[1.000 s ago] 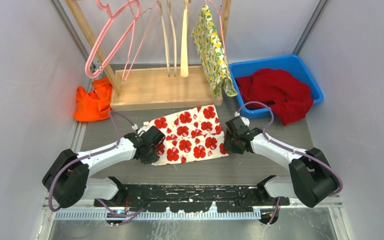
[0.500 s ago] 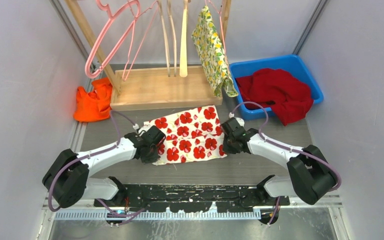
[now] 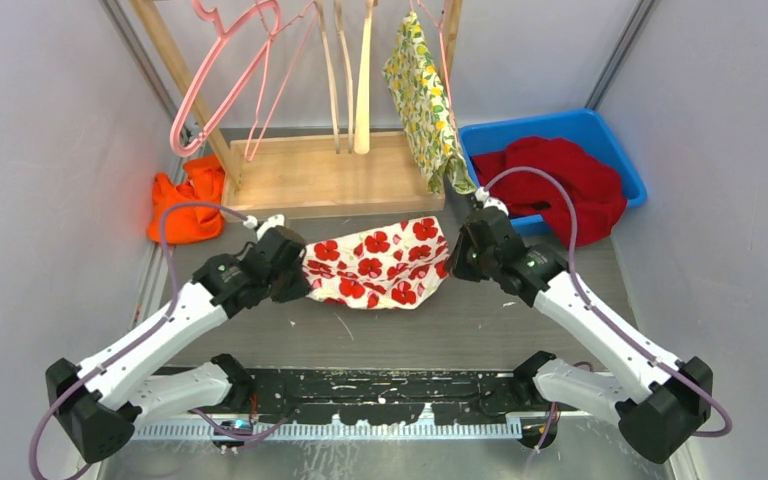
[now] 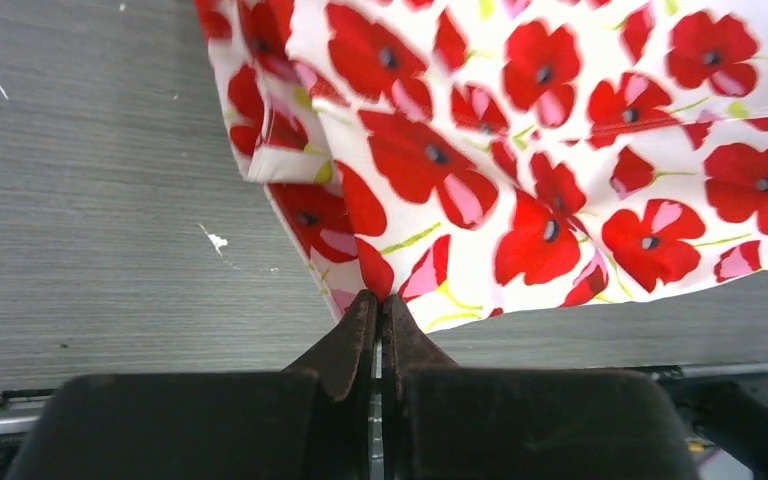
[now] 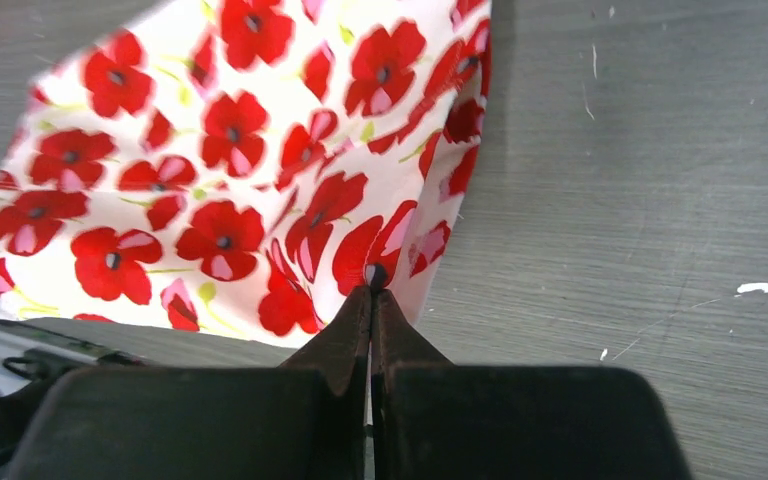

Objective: Place the skirt on the hanger

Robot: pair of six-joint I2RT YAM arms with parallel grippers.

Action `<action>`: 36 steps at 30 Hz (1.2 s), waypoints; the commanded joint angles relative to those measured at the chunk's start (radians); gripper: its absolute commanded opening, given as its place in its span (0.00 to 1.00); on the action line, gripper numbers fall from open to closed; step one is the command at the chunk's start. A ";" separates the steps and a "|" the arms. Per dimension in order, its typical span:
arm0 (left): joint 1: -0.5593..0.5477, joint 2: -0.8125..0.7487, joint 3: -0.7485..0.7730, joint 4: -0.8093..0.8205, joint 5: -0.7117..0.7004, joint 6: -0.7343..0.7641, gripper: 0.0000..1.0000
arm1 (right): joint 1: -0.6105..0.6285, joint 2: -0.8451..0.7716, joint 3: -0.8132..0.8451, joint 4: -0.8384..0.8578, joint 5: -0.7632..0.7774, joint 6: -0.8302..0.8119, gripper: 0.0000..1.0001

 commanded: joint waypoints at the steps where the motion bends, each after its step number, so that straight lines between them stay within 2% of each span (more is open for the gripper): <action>1: -0.003 -0.026 0.148 -0.110 0.011 0.053 0.00 | 0.005 -0.040 0.171 -0.111 -0.012 -0.031 0.01; 4: -0.003 -0.015 0.289 -0.163 0.007 0.086 0.00 | 0.006 -0.035 0.303 -0.158 -0.015 -0.045 0.01; 9: 0.006 0.035 0.513 -0.260 -0.079 0.156 0.00 | 0.006 0.032 0.540 -0.240 0.031 -0.089 0.01; 14: 0.092 0.110 0.688 -0.293 -0.035 0.230 0.00 | 0.000 0.137 0.785 -0.305 0.077 -0.142 0.01; 20: 0.225 0.187 0.859 -0.304 0.048 0.288 0.00 | -0.038 0.252 1.005 -0.331 0.082 -0.174 0.01; 23: 0.292 0.247 0.967 -0.306 0.079 0.315 0.00 | -0.119 0.356 1.164 -0.338 0.017 -0.180 0.01; 25: 0.348 0.340 1.071 -0.318 0.124 0.332 0.00 | -0.180 0.438 1.286 -0.348 -0.042 -0.176 0.01; 30: 0.392 0.506 1.422 -0.401 0.197 0.353 0.00 | -0.255 0.603 1.616 -0.399 -0.172 -0.162 0.01; 32: 0.392 0.513 1.491 -0.418 0.212 0.356 0.00 | -0.256 0.603 1.646 -0.406 -0.186 -0.170 0.01; 33: 0.392 0.496 1.477 -0.414 0.219 0.357 0.00 | -0.256 0.579 1.608 -0.394 -0.199 -0.172 0.01; 36: 0.392 0.364 1.195 -0.319 0.263 0.345 0.00 | -0.256 0.433 1.316 -0.289 -0.222 -0.177 0.01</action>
